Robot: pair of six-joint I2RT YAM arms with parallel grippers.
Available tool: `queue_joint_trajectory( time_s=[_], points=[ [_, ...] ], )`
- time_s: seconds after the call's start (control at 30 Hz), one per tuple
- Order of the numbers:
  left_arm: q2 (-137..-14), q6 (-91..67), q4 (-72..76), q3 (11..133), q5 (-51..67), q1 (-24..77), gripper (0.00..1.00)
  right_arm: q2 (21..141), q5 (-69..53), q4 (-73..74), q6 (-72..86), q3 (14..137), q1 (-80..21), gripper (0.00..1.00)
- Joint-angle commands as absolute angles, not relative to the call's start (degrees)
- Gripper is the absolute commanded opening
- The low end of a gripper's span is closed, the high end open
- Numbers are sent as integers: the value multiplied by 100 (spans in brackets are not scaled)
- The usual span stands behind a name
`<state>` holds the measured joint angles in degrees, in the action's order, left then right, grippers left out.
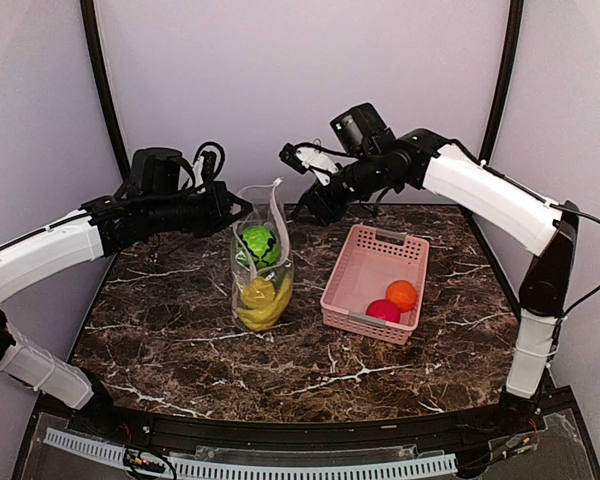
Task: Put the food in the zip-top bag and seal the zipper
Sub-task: Place the fake fruit in the zipper food storage bag, then adjust the zipper food storage bag at the center of the board.
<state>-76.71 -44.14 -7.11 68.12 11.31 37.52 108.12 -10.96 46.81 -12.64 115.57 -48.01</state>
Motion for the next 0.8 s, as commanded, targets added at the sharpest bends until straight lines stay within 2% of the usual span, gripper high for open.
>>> queue_joint_trajectory(
  time_s=[0.0, 0.17, 0.6, 0.67, 0.77],
  points=[
    [-7458, -4338, -550, 6724, 1153, 3770, 1, 10899, -1719, 4581, -1095, 11549, -4653, 48],
    [-7443, -4320, -570, 6711, 1152, 3770, 1, 10975, -2414, 4600, -1033, 11580, -4641, 42],
    [-7397, -4319, -584, 6704, 1172, 3770, 1, 11450, -2778, 4748, -888, 11740, -4632, 40],
    [-7386, -4318, -600, 6694, 1165, 3766, 1, 11521, -2766, 4766, -858, 11788, -4637, 34],
    [-7370, -4297, -633, 6681, 1142, 3769, 1, 11530, -2774, 4765, -829, 11865, -4632, 11]
  ],
)
